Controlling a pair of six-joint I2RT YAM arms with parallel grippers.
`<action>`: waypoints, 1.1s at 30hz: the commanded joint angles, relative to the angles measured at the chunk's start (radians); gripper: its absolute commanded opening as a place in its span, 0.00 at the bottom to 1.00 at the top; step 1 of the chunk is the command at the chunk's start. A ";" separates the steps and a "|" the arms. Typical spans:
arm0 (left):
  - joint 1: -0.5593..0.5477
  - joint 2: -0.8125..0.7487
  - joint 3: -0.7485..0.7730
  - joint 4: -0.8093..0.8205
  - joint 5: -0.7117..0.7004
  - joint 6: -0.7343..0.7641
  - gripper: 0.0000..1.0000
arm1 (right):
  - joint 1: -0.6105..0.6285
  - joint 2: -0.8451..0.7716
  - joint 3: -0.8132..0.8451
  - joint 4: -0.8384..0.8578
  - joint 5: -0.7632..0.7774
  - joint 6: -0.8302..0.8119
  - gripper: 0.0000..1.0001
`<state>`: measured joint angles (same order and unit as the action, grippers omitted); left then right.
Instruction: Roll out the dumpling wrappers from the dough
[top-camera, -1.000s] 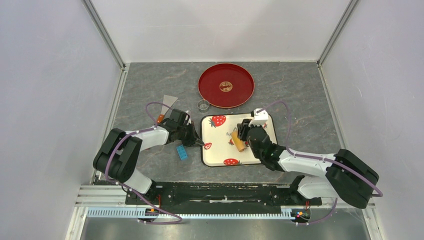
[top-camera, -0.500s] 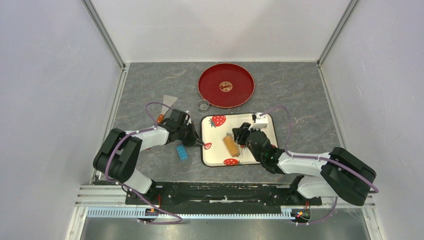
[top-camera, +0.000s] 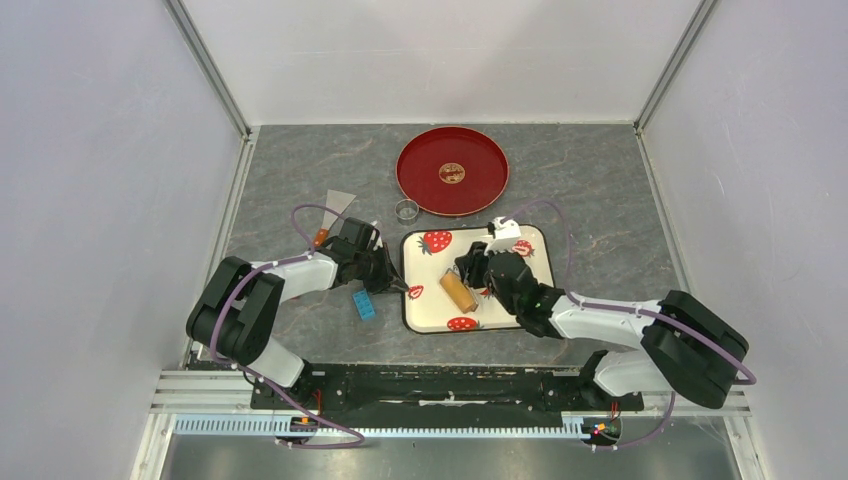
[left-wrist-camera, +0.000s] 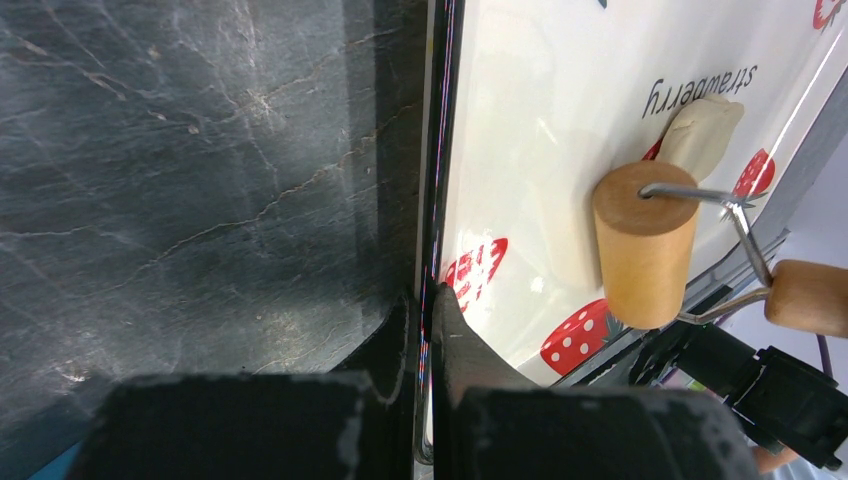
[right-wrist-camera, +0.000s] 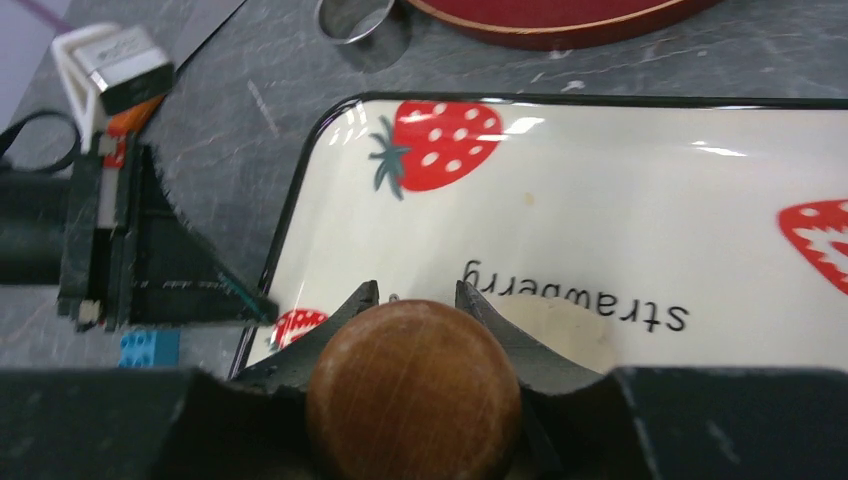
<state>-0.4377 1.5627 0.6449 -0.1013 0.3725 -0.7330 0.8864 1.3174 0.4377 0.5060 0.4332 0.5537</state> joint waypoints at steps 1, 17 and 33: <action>0.010 0.088 -0.065 -0.144 -0.219 0.021 0.02 | 0.006 -0.016 0.057 -0.119 -0.170 -0.101 0.00; 0.011 0.088 -0.066 -0.143 -0.217 0.021 0.02 | -0.053 -0.091 0.205 -0.103 -0.014 -0.244 0.00; 0.011 0.090 -0.061 -0.145 -0.216 0.024 0.02 | -0.187 0.010 0.177 -0.043 -0.051 -0.245 0.00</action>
<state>-0.4358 1.5658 0.6468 -0.1024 0.3771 -0.7330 0.7029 1.3117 0.5976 0.3645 0.3935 0.3046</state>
